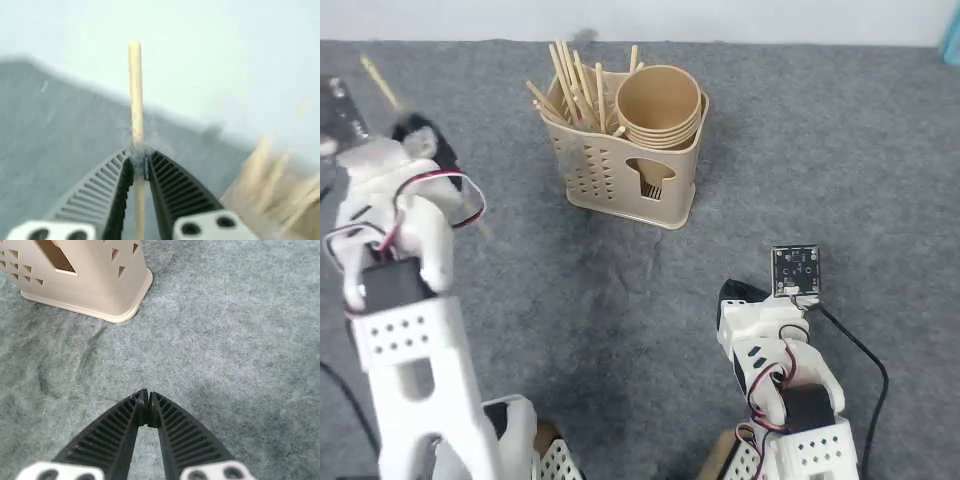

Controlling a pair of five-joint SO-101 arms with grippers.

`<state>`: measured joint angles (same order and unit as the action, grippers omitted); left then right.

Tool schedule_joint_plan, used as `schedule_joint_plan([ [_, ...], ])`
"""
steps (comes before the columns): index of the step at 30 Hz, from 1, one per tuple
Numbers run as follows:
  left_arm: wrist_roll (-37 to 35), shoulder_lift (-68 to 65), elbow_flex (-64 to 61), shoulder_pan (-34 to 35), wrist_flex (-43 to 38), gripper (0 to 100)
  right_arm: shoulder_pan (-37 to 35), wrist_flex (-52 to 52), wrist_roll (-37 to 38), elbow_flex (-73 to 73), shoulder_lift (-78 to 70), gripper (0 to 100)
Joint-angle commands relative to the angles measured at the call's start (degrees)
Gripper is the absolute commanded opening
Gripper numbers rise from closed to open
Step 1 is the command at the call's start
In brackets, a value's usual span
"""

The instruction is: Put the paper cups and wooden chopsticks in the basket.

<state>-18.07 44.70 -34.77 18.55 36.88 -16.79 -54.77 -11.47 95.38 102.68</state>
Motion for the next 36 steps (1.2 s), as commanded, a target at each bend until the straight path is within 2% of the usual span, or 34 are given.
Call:
schedule_joint_plan([
  [1, -1.6, 2.8, 2.9, -6.0, -9.5, 1, 0.5, 0.1, 0.6, 1.1, 1.1, 0.8],
  [4, -1.4, 1.6, 2.5, -12.1, -20.8, 1, 0.5, 0.0, 0.6, 1.1, 1.1, 0.8],
  [7, -1.3, -1.3, -0.2, -17.4, -37.9, 1, 0.5, 0.0, 0.6, 1.1, 1.1, 0.8],
  [9, -1.3, -5.0, -0.7, -19.3, -51.0, 1, 0.5, -0.1, 0.6, 1.1, 1.1, 0.8],
  [11, -1.4, -9.4, 1.5, -20.5, -57.8, 1, 0.5, -0.1, 0.6, 1.1, 1.1, 0.8],
  [13, -1.4, -13.8, 5.6, -20.7, -55.1, 1, 0.5, -0.1, 0.6, 1.1, 1.1, 0.8],
  [17, -1.2, -22.1, 12.0, -20.3, -43.7, 1, 0.5, -0.1, 0.7, 1.1, 1.1, 0.8],
  [19, -1.2, -25.5, 12.1, -19.0, -45.7, 1, 0.5, 0.0, 0.7, 1.1, 1.1, 0.8],
  [23, -1.2, -32.0, 12.0, -17.0, -55.2, 1, 0.5, 0.0, 0.8, 1.1, 1.1, 0.8],
  [32, -1.3, -33.2, 3.6, -16.3, -55.6, 2, 0.5, 0.2, 0.8, 1.1, 1.1, 0.8],
  [36, -1.4, -27.4, -2.3, -17.4, -54.5, 16, 0.5, 0.2, 0.8, 1.1, 1.1, 0.8],
])
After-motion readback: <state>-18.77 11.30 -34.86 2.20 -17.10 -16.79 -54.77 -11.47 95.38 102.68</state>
